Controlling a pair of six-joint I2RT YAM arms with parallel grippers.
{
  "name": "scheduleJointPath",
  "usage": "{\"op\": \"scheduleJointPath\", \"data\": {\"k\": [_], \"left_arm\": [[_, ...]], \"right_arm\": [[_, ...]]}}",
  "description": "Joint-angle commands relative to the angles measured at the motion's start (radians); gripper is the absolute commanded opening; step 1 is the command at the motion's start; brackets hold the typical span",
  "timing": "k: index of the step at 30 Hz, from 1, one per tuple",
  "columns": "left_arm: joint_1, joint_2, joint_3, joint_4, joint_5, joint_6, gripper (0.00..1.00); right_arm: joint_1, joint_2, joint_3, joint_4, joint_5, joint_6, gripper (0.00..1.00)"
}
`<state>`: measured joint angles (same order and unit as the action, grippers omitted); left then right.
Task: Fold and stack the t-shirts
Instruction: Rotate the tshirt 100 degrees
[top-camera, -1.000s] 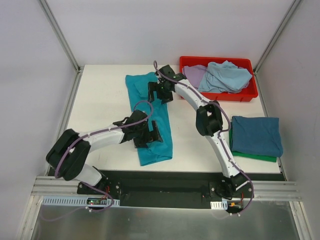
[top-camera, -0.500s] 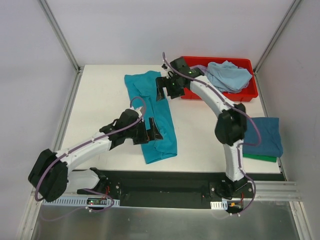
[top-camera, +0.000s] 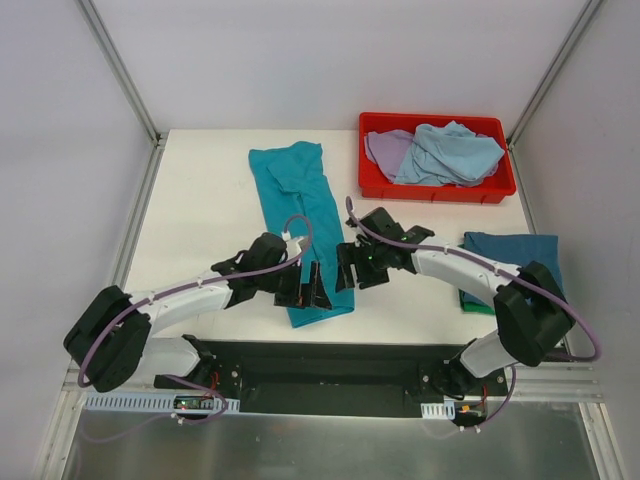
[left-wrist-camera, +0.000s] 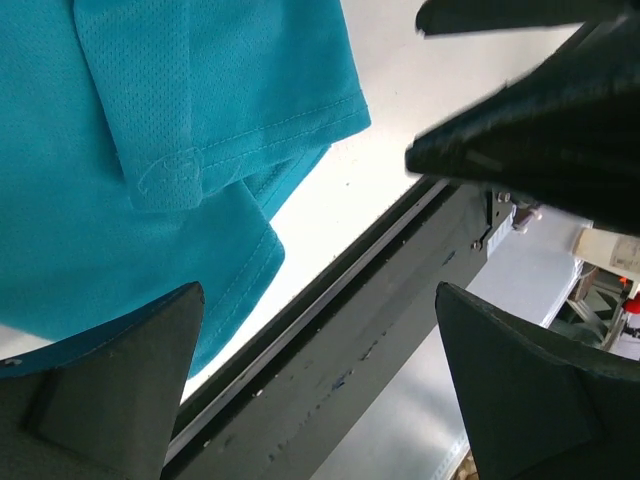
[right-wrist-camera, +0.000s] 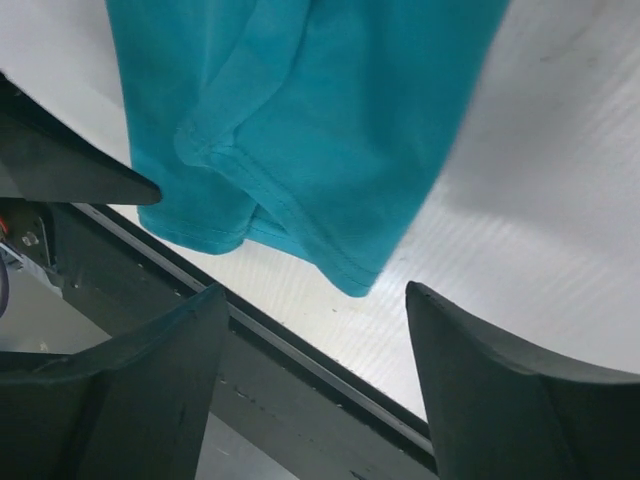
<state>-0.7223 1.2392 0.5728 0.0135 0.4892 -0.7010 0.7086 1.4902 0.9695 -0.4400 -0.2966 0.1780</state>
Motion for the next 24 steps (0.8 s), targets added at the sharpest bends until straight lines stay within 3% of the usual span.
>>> {"op": "scheduleJointPath", "data": {"k": [1,8,24], "left_arm": [[-0.012,0.055,-0.020,0.091,0.048,0.034,0.99],[-0.014,0.137,-0.044,0.140,0.038,0.015,0.99],[-0.011,0.154,-0.077,0.135,0.002,0.011,0.99]], "right_arm": [[0.045,0.027,0.014,0.130,0.001,0.109,0.71],[0.094,0.131,0.069,0.123,0.002,0.109,0.49],[0.130,0.240,0.095,0.001,0.234,0.078,0.46]]}}
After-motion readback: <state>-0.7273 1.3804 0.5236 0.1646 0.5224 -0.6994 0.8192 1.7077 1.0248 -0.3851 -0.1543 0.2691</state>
